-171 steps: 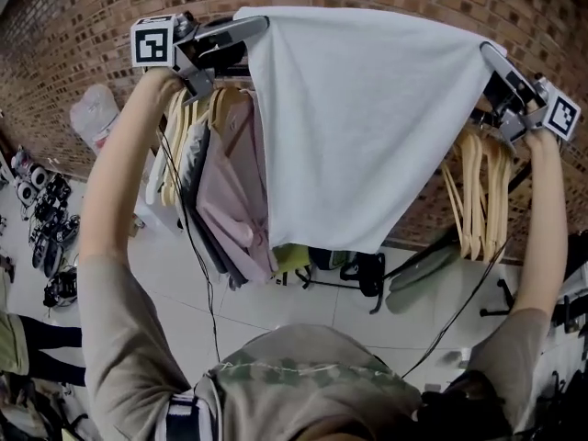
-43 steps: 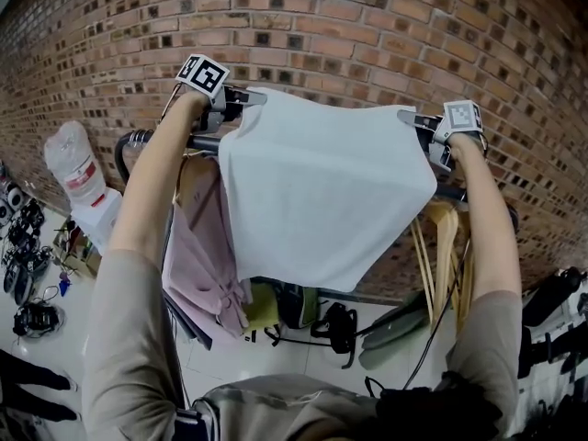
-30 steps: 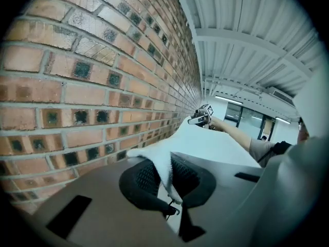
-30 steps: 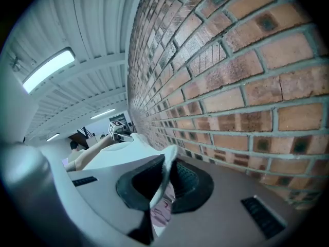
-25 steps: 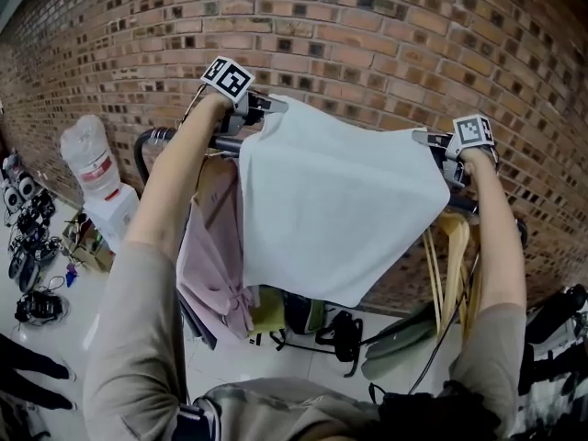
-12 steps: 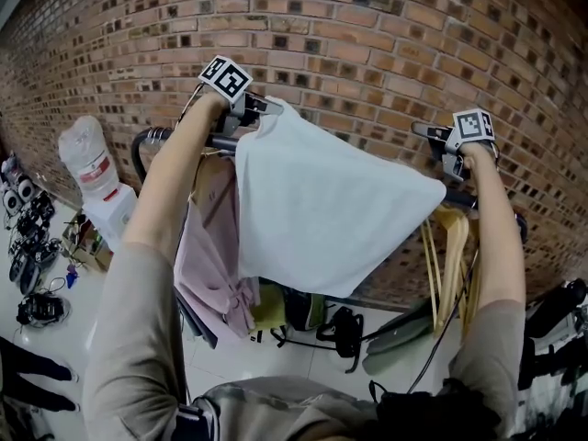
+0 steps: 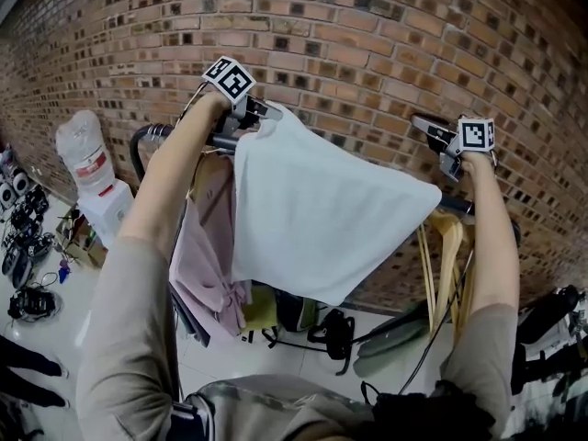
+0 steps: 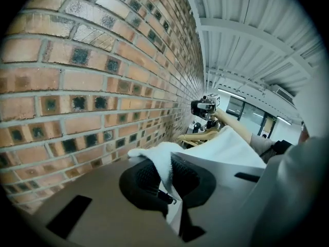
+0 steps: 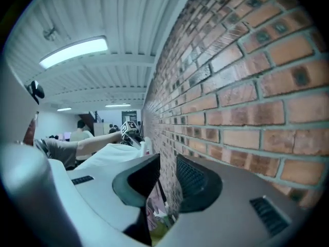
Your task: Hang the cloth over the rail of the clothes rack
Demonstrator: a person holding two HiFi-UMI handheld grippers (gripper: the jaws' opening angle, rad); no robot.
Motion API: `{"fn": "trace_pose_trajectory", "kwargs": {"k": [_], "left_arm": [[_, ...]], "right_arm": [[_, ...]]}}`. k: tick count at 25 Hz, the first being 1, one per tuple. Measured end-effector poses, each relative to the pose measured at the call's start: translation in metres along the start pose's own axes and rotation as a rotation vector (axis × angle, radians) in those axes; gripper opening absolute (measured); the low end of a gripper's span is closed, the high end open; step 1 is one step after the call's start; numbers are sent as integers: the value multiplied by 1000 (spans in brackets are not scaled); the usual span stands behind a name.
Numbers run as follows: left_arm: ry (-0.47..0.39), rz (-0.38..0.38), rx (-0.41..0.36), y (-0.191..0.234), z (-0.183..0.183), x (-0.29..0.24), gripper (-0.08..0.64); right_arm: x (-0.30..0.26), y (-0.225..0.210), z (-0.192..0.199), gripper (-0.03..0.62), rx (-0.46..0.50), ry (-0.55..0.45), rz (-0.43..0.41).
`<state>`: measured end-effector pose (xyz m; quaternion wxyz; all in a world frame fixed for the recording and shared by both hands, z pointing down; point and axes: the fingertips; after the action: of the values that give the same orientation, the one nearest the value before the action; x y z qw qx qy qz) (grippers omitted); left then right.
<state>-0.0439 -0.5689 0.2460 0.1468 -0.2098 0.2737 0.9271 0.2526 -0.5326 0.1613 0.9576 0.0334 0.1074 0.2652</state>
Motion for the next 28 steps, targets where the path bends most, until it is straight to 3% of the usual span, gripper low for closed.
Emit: {"fn": "trace_pose_trajectory", "kwargs": {"k": [3, 6, 10, 20, 23, 28], "left_arm": [[10, -1, 6, 1, 4, 2, 17], [8, 0, 11, 1, 5, 3, 17], [25, 0, 13, 0, 8, 0, 17], [44, -14, 17, 4, 12, 1, 17], [44, -14, 17, 4, 11, 0, 17], [46, -9, 13, 3, 11, 0, 17]], "right_arm": [[3, 3, -11, 81, 90, -11, 4], [6, 13, -22, 81, 111, -48, -21], [16, 15, -44, 81, 129, -125, 44], [28, 51, -86, 80, 191, -132, 16], [38, 79, -110, 80, 187, -177, -17], [46, 165, -135, 80, 204, -238, -98]]}}
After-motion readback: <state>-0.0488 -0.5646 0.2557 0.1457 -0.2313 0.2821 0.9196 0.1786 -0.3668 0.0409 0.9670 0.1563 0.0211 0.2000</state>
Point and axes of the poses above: the fingertips, and each gripper's own axes: x backward along the fingers, y to its left, z out of its underside, and after that the axes turned 13 degrees about x, right-handed
